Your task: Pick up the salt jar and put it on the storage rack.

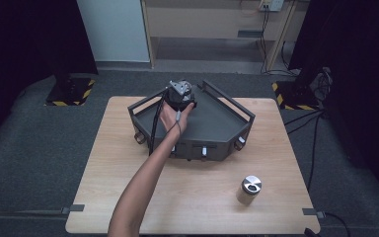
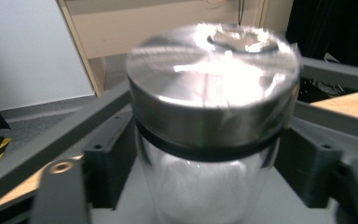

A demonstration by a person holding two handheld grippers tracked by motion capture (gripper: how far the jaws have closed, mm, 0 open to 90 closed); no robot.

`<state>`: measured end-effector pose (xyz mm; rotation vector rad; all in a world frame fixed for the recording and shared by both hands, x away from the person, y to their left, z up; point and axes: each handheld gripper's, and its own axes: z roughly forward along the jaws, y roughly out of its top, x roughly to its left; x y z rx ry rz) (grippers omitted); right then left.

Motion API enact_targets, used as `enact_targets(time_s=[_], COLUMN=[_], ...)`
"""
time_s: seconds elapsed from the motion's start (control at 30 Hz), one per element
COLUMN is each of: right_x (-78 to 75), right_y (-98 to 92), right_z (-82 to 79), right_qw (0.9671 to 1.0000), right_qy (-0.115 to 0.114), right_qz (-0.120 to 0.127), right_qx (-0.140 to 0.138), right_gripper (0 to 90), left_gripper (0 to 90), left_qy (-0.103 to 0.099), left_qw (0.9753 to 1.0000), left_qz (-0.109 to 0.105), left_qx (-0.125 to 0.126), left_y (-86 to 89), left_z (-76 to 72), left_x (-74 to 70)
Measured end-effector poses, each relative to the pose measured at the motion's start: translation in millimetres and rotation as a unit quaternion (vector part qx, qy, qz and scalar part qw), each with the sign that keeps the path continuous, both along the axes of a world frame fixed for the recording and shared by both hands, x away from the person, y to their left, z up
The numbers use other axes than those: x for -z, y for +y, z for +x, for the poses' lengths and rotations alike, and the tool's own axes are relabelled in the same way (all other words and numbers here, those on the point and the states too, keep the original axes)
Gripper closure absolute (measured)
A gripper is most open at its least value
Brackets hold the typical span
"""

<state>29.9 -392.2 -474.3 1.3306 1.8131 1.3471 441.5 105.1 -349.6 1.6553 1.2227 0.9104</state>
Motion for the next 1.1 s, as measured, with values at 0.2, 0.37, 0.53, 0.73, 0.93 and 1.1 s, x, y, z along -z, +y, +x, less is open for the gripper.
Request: enact_targets(time_s=[0.2,0.37,0.53,0.73,0.93,1.1], right_x=[-0.8,-2.1,-3.4,-4.7,-5.7,-6.5], right_y=[0.1,1.0,1.8,2.0,2.9,3.8], right_z=[-0.4,-0.9,-2.2,-4.3,-5.8,-6.6], right_qw=[1.0,1.0,1.0,0.9999,0.9999,0.9999], right_qy=[0.0,-0.003,-0.007,-0.01,-0.013,-0.014], right_qz=[-0.001,-0.002,-0.003,-0.005,-0.007,-0.008], right_qx=[-0.002,-0.004,-0.006,-0.005,-0.003,-0.005], right_gripper=[2.8,2.8,2.8,2.8,2.8,2.9], left_gripper=[10.7,8.1,7.7,7.7,7.7,7.7], left_qy=[-0.006,-0.01,-0.01,-0.013,-0.027,-0.028], left_qw=[0.9998,0.9996,0.9998,0.9999,0.9996,0.9995], left_qz=[0.021,0.027,0.016,0.009,0.006,-0.006], left_qx=[0.004,-0.009,-0.001,0.006,0.01,0.01], left_y=[0.6,-3.7,0.9,8.0,17.6,29.8], left_z=[-5.2,-19.0,-34.4,-54.5,-79.7,-100.7], left_x=[-6.3,-14.2,-23.5,-31.7,-34.7,-36.5])
